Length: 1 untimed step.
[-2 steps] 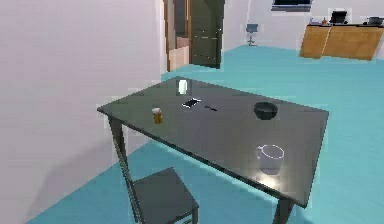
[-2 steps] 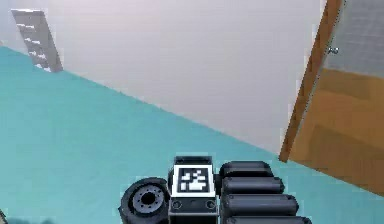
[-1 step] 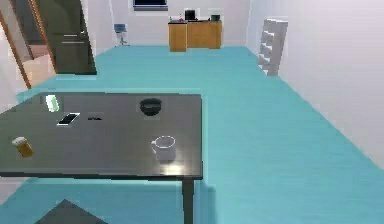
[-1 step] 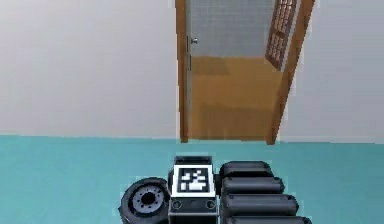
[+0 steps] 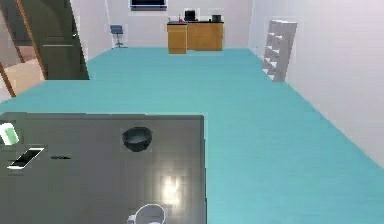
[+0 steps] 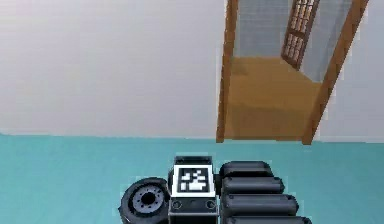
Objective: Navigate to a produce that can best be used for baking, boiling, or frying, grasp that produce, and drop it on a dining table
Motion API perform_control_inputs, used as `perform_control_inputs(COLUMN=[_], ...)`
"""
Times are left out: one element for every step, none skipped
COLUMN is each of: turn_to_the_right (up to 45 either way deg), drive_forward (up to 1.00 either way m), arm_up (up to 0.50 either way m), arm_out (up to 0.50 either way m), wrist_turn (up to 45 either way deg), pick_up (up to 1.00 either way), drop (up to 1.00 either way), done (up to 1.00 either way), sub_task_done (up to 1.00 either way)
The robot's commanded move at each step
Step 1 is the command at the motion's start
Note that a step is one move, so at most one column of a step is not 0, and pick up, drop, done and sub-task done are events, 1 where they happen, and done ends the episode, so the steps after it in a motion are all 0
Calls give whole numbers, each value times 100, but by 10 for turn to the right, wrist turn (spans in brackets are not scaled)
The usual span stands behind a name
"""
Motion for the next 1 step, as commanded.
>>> perform_control_inputs(turn_to_the_right=[-450], drive_forward=[0], arm_up=[0], arm_out=[0], wrist_turn=[0], pick_up=[0], drop=[0], done=[0], sub_task_done=[0])
